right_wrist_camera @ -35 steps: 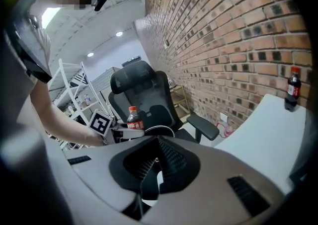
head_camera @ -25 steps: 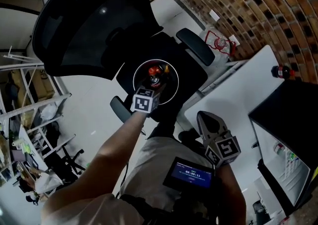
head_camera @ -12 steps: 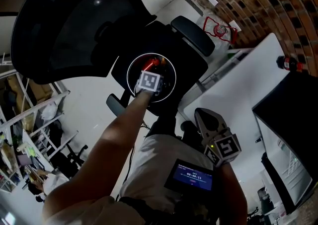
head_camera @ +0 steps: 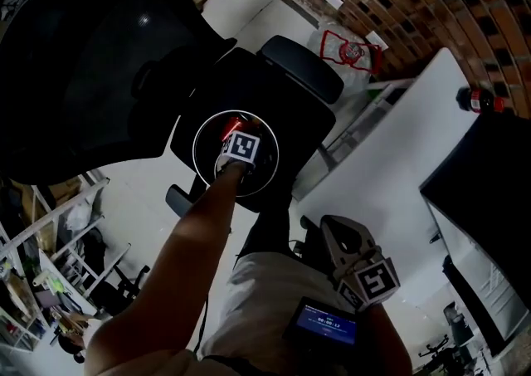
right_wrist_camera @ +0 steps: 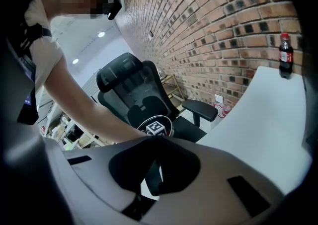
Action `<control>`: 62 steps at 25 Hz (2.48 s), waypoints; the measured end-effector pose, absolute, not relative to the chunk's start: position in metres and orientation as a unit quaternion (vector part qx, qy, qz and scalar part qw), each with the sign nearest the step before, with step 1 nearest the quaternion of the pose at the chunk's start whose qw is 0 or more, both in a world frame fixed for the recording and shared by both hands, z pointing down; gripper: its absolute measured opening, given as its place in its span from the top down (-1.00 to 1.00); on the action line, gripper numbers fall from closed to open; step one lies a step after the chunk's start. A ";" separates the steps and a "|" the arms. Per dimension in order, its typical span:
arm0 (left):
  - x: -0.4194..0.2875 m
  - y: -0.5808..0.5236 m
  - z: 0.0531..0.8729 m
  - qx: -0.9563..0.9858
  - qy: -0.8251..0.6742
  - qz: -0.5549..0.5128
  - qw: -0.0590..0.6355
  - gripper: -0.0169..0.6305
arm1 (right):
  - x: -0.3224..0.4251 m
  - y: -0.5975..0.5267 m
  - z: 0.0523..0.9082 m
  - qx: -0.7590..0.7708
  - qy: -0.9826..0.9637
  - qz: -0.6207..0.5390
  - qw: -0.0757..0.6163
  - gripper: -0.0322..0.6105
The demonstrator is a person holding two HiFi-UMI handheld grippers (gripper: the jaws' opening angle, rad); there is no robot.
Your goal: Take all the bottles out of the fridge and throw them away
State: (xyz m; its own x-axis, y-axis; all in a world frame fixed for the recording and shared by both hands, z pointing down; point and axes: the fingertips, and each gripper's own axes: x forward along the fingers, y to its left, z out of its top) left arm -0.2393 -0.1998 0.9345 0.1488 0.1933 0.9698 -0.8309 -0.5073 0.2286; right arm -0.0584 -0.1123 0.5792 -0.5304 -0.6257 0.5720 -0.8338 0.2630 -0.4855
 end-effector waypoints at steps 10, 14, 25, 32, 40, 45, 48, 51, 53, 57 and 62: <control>-0.262 -0.205 0.938 0.611 -0.257 0.632 0.403 -0.14 | -0.057 -0.090 0.580 0.472 -0.775 0.399 0.135 0.89; -0.253 -0.219 0.915 0.622 -0.289 0.609 0.398 -0.14 | -0.054 -0.090 0.576 0.481 -0.778 0.384 0.124 0.89; -0.210 -0.232 0.812 0.726 -0.357 0.514 0.284 0.54 | -0.033 -0.092 0.541 0.524 -0.779 0.332 0.089 0.89; -0.191 -0.236 0.710 0.810 -0.371 0.408 0.201 0.94 | -0.011 -0.082 0.515 0.546 -0.782 0.295 0.062 0.89; -0.136 -0.205 0.587 0.898 -0.317 0.249 0.176 0.94 | 0.030 -0.060 0.498 0.575 -0.775 0.259 0.048 0.89; -0.073 -0.149 0.536 0.939 -0.243 0.202 0.137 0.94 | 0.065 -0.041 0.475 0.604 -0.764 0.226 0.032 0.89; -0.037 -0.121 0.513 0.954 -0.200 0.181 0.130 0.94 | 0.087 -0.028 0.462 0.620 -0.756 0.209 0.019 0.89; -0.008 -0.101 0.495 0.961 -0.175 0.164 0.135 0.94 | 0.107 -0.012 0.452 0.629 -0.751 0.200 0.009 0.89; 0.015 -0.091 0.481 0.967 -0.150 0.160 0.132 0.94 | 0.122 -0.001 0.446 0.641 -0.742 0.196 -0.004 0.89; 0.066 -0.063 0.458 0.979 -0.078 0.146 0.115 0.94 | 0.155 0.025 0.437 0.673 -0.715 0.185 -0.024 0.89; 0.124 -0.010 0.430 0.983 0.009 0.149 0.110 0.94 | 0.190 0.066 0.432 0.711 -0.679 0.179 -0.040 0.89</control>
State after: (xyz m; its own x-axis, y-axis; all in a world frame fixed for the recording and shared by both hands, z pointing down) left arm 0.1243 -0.0096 0.4305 0.9557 0.0512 0.2899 -0.0143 -0.9756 0.2191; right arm 0.1905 0.0663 0.4316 0.0133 -0.9796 0.2004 -0.9510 -0.0743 -0.3002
